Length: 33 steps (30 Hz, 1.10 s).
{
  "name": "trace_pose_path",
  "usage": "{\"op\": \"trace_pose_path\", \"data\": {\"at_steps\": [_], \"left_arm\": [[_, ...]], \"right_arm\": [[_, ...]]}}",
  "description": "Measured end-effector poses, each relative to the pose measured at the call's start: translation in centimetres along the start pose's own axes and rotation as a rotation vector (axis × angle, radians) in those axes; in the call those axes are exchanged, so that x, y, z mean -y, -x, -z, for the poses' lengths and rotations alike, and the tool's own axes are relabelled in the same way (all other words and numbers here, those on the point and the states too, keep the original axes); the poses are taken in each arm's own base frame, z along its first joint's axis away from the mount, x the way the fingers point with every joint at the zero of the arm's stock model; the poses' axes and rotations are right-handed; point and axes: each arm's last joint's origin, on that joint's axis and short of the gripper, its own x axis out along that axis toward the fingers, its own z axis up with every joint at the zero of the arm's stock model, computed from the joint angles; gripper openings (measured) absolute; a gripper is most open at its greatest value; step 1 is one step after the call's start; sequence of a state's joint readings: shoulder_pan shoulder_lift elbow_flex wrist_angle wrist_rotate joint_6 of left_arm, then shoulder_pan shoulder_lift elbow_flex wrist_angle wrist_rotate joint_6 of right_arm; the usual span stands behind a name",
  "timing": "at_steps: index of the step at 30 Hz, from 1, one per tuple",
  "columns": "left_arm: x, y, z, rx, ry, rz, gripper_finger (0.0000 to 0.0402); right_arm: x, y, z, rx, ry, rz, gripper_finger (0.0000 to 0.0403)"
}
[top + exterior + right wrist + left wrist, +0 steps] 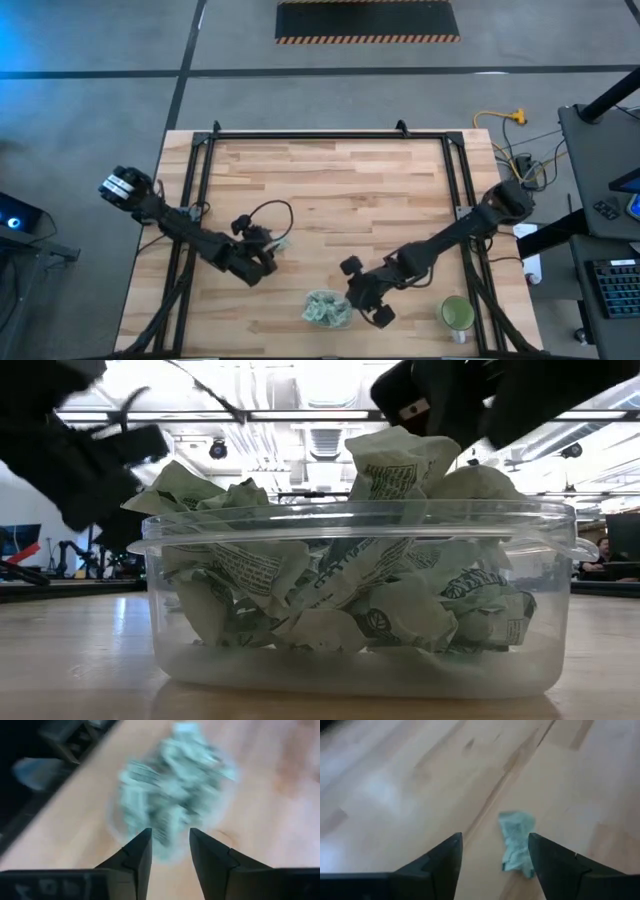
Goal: Pick and place Stevia / Truvia into bins
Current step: Put the stevia packet into the transparent container
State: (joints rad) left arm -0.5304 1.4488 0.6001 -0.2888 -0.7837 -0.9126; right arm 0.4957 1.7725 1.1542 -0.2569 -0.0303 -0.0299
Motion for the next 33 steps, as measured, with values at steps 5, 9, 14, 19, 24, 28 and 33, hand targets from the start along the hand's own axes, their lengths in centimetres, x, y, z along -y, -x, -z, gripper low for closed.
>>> {"op": "trace_pose_path", "data": {"at_steps": [5,9,14,19,24,28,33], "left_arm": [[-0.1,-1.2,0.8,-0.051,0.037,0.049,0.0215],[0.2,-2.1,0.9,-0.073,0.004,0.070,0.0216],[0.1,-2.9,1.0,-0.129,-0.007,0.089,0.0209],[0.0,-3.0,0.7,-0.152,0.007,0.113,0.0157],[0.3,-3.0,0.6,-0.160,-0.041,0.161,0.0060],[0.5,-2.9,0.3,-0.157,-0.075,0.182,0.0009],[1.6,-2.6,-1.1,-0.098,-0.111,0.241,0.0004]], "right_arm": [[0.3,2.0,0.2,-0.045,-0.045,0.105,0.0122],[0.2,3.3,0.8,-0.075,-0.076,0.194,0.0113],[0.4,4.3,2.0,-0.083,-0.106,0.320,0.0100],[0.8,5.6,3.7,-0.107,-0.160,0.512,0.0084],[1.2,7.1,5.4,-0.103,-0.208,0.694,0.0070],[1.3,8.3,6.6,-0.081,-0.232,0.774,0.0063],[1.3,9.2,8.0,-0.076,-0.235,0.779,0.0059]]}}
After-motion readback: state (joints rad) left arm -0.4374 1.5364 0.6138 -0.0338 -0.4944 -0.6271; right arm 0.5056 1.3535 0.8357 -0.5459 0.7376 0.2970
